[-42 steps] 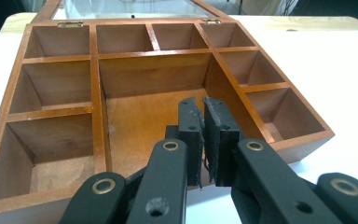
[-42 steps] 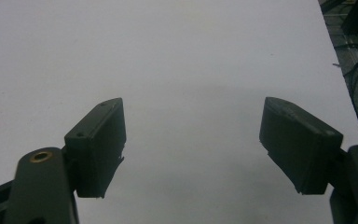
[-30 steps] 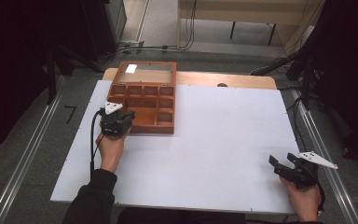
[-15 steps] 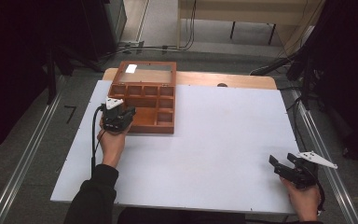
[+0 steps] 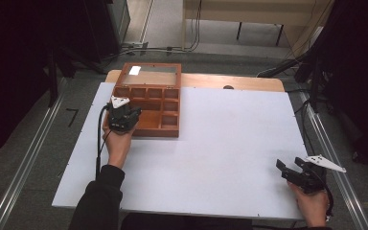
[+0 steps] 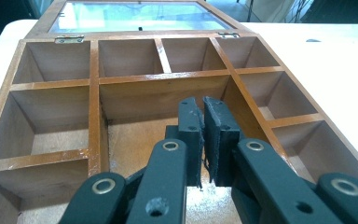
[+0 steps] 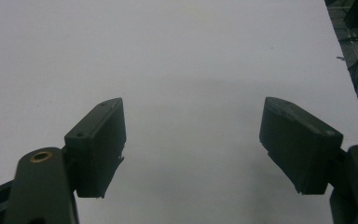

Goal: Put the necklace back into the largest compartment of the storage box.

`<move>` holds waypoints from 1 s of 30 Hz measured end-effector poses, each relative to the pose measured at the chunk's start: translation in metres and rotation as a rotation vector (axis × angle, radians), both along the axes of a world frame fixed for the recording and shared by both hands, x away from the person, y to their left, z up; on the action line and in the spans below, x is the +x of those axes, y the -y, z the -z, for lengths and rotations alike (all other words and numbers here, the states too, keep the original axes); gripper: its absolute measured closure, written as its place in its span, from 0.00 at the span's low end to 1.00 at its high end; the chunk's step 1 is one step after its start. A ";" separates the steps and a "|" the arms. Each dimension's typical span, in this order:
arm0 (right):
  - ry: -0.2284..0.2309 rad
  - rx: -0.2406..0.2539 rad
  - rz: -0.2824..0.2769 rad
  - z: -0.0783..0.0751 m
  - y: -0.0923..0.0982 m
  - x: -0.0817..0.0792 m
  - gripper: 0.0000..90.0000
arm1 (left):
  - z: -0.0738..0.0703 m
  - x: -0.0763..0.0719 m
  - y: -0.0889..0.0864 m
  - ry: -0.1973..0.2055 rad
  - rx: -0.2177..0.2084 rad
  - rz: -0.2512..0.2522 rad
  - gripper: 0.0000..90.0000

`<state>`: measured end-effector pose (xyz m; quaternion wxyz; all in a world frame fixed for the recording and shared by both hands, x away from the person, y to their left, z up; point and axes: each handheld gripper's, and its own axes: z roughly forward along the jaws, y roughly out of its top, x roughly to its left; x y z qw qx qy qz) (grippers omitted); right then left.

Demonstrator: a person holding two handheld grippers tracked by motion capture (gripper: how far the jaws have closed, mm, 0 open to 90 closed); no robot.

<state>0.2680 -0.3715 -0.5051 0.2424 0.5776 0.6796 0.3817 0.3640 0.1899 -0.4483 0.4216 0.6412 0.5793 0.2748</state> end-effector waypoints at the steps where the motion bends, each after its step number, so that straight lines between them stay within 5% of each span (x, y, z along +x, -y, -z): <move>1: 0.000 0.003 0.001 0.000 0.000 0.000 0.23 | 0.000 0.001 0.000 -0.001 -0.003 0.000 0.95; 30: 0.000 0.005 0.002 0.001 0.002 0.000 0.23 | 0.008 0.013 0.004 -0.026 0.013 0.022 0.92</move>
